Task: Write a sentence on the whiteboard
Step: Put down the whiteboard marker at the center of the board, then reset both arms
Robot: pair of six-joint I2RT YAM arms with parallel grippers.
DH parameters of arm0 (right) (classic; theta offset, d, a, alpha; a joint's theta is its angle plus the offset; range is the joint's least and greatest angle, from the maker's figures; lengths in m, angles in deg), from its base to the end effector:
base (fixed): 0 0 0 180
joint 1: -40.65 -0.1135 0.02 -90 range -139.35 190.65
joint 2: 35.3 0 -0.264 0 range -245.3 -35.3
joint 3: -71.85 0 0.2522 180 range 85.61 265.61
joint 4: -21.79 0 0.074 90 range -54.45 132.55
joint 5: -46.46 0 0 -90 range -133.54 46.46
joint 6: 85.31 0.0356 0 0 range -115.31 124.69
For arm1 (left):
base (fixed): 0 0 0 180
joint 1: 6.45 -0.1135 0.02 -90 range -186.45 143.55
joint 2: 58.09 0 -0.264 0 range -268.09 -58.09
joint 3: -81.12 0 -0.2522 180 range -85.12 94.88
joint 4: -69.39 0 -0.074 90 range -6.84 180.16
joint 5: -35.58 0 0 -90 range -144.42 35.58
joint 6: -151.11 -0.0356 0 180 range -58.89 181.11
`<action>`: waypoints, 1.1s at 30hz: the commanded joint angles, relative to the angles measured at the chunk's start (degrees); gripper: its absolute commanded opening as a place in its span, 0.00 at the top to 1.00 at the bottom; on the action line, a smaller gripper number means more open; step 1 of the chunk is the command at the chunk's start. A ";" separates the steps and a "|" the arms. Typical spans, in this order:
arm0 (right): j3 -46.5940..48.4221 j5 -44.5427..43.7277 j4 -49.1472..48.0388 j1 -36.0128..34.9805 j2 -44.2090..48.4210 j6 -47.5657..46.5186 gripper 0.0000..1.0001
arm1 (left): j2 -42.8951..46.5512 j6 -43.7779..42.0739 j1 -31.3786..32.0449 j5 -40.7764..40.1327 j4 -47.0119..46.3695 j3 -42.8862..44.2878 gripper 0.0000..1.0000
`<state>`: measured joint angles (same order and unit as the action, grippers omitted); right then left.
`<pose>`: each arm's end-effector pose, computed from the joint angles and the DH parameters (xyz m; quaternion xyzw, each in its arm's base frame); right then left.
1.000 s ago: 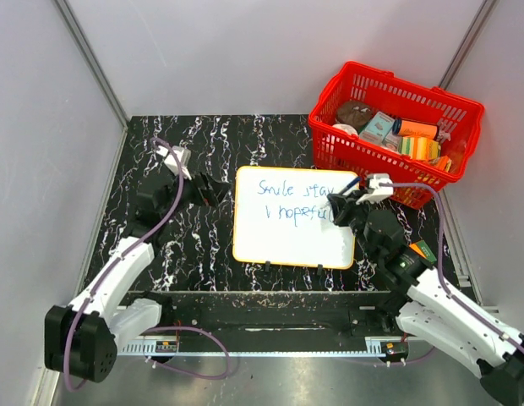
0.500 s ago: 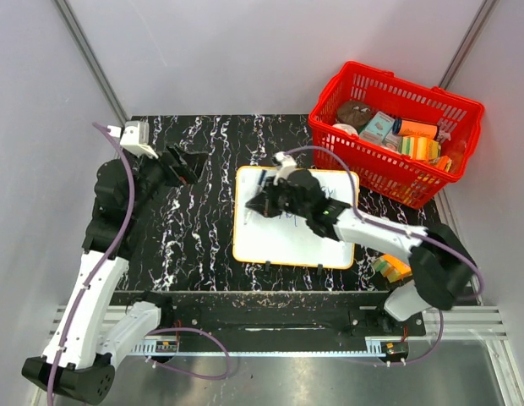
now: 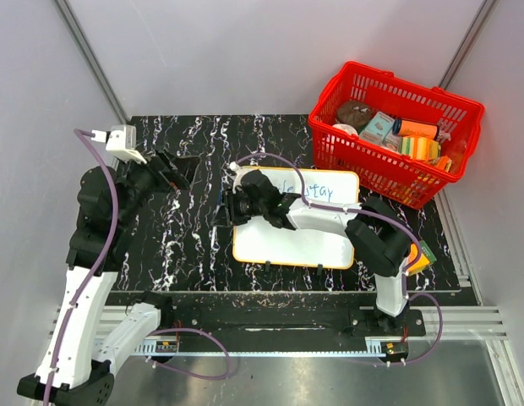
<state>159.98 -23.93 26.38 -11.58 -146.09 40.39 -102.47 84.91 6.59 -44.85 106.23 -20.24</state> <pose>0.2613 0.3567 0.2139 -0.2087 0.8198 0.4608 0.2683 0.1436 -0.0393 0.4352 -0.0102 0.7226 -0.2748 0.6343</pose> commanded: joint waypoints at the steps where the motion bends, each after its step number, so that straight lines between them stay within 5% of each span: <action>1: 2.89 -1.51 2.14 -0.24 1.79 -0.81 0.54 | 1.05 -0.24 -0.21 0.02 0.57 2.53 0.01; 10: 0.79 -4.92 0.38 -0.24 12.13 -2.56 0.04 | 2.54 1.70 -0.21 2.39 0.66 2.53 0.01; 26: -20.39 -47.88 14.17 -0.16 56.00 -15.75 0.00 | 2.46 0.73 -0.21 3.72 -1.09 -3.87 0.01; 33: -24.27 -59.16 23.39 -0.07 72.88 -18.03 0.00 | 2.02 3.37 -0.21 1.08 -7.60 -11.09 0.01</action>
<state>136.88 -71.90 43.43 -11.55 -78.98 25.07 -99.63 86.39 6.59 -41.62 104.28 -28.76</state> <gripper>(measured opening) 0.994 0.987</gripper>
